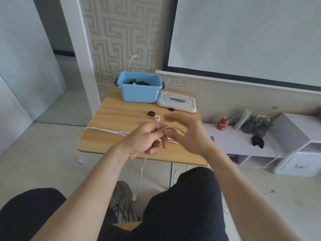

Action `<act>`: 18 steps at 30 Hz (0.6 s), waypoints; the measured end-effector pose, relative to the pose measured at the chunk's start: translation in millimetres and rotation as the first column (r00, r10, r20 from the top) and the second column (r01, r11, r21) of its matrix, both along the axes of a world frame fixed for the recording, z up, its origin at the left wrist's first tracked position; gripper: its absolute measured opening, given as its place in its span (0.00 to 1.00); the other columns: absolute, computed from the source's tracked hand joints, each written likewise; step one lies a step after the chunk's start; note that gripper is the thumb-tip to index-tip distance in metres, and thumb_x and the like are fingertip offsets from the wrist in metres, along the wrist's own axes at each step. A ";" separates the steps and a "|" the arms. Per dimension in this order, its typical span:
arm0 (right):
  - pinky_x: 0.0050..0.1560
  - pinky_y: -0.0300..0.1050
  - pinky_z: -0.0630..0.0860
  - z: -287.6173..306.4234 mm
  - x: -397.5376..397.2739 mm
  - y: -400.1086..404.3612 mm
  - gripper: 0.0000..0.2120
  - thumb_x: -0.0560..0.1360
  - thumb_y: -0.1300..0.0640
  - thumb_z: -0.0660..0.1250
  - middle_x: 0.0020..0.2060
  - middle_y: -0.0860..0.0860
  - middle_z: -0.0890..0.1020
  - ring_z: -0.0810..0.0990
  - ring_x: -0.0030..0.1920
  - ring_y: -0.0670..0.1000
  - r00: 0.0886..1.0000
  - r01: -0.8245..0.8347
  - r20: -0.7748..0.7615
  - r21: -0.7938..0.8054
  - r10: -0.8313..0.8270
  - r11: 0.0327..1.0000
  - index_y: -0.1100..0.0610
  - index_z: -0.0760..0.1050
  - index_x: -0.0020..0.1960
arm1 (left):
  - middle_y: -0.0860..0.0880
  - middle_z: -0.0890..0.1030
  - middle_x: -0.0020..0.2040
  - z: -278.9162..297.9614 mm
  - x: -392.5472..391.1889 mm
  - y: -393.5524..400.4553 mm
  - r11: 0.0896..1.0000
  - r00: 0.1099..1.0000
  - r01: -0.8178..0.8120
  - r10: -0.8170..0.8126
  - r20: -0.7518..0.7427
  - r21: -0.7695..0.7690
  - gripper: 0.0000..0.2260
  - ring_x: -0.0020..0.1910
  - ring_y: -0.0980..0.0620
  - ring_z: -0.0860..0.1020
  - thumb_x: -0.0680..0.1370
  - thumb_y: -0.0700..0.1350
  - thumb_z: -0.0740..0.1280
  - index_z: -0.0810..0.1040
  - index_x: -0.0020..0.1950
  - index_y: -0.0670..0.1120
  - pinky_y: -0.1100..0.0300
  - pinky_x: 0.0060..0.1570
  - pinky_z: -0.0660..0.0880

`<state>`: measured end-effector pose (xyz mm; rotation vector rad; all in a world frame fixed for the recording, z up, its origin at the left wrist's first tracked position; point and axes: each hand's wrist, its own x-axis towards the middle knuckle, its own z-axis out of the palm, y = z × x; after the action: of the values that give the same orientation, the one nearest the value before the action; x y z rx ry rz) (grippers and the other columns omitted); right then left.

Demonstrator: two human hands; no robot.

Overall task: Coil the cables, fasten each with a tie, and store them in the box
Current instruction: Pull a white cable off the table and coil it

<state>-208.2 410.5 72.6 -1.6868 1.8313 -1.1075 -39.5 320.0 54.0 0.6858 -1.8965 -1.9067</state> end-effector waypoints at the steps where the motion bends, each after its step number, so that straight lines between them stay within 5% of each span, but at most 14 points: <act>1: 0.52 0.36 0.77 -8.0 9.3 -1.2 0.10 0.78 0.53 0.72 0.46 0.40 0.85 0.81 0.45 0.38 0.999 -0.022 0.030 0.010 0.022 1.000 0.46 0.81 0.59 | 0.46 0.79 0.35 -1.7 0.0 0.3 1.000 1.000 -0.015 0.015 -0.006 -0.009 0.12 0.22 0.53 0.65 0.86 0.41 0.57 0.78 0.57 0.37 0.64 0.22 0.56; 3: 0.40 0.35 0.73 -20.4 7.6 -2.8 0.04 0.78 0.53 0.72 0.35 0.42 0.83 0.77 0.34 0.41 0.999 -0.012 0.044 0.038 0.011 0.999 0.47 0.84 0.51 | 0.47 0.80 0.35 -7.3 5.8 -0.3 0.998 0.999 -0.015 0.018 0.046 -0.055 0.13 0.22 0.54 0.65 0.86 0.43 0.58 0.78 0.54 0.37 0.63 0.24 0.58; 5: 0.38 0.32 0.72 -22.5 -7.3 -2.0 0.03 0.76 0.54 0.74 0.33 0.39 0.84 0.77 0.34 0.40 0.998 0.068 0.001 0.013 -0.068 0.998 0.48 0.85 0.45 | 0.47 0.78 0.31 -14.1 14.9 1.7 0.994 0.991 0.019 -0.005 0.132 -0.105 0.14 0.23 0.53 0.64 0.85 0.46 0.60 0.80 0.53 0.38 0.62 0.26 0.60; 7: 0.36 0.34 0.73 -19.9 -27.2 -0.4 0.03 0.76 0.55 0.74 0.30 0.39 0.83 0.76 0.32 0.40 0.956 0.292 0.057 -0.086 -0.288 0.952 0.51 0.85 0.43 | 0.48 0.71 0.26 -20.4 24.4 2.3 0.997 0.988 0.034 -0.023 0.151 -0.071 0.16 0.24 0.53 0.62 0.85 0.48 0.60 0.81 0.49 0.38 0.63 0.27 0.60; 10: 0.43 0.47 0.77 -19.2 -68.0 -0.4 0.09 0.78 0.51 0.71 0.34 0.51 0.83 0.79 0.37 0.48 0.696 0.717 0.201 -0.126 -0.690 0.686 0.55 0.83 0.44 | 0.49 0.65 0.25 -27.9 40.2 -4.2 0.996 0.994 0.050 -0.057 0.096 0.070 0.16 0.23 0.53 0.59 0.85 0.48 0.58 0.77 0.45 0.40 0.63 0.25 0.58; 12: 0.56 0.55 0.77 -23.8 -86.6 2.7 0.11 0.79 0.52 0.68 0.46 0.56 0.83 0.81 0.52 0.59 0.605 0.796 0.034 0.001 -0.796 0.605 0.59 0.81 0.54 | 0.49 0.63 0.25 -34.0 49.2 -8.3 0.993 0.996 0.034 -0.042 0.078 0.111 0.16 0.22 0.53 0.58 0.85 0.48 0.58 0.75 0.42 0.41 0.63 0.24 0.57; 15: 0.67 0.53 0.68 -43.1 -64.2 1.7 0.23 0.78 0.56 0.69 0.63 0.60 0.76 0.72 0.66 0.63 0.725 0.670 -0.260 0.057 -0.637 0.740 0.60 0.72 0.71 | 0.49 0.61 0.25 -42.5 53.2 -6.1 0.985 1.000 -0.029 0.029 0.004 0.168 0.16 0.22 0.53 0.56 0.85 0.48 0.58 0.74 0.41 0.41 0.63 0.22 0.55; 18: 0.67 0.38 0.68 -54.2 -5.6 -1.2 0.21 0.80 0.51 0.69 0.64 0.43 0.78 0.74 0.66 0.43 0.974 0.217 -0.080 0.086 -0.210 0.972 0.51 0.73 0.71 | 0.50 0.62 0.25 -43.0 47.8 4.1 0.971 0.995 -0.023 0.046 -0.089 0.239 0.15 0.21 0.55 0.56 0.85 0.47 0.57 0.74 0.42 0.41 0.62 0.22 0.52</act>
<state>-213.7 409.2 18.4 -1.5207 2.1152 -1.0371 8.3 324.1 11.0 0.6799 -1.6045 -2.1265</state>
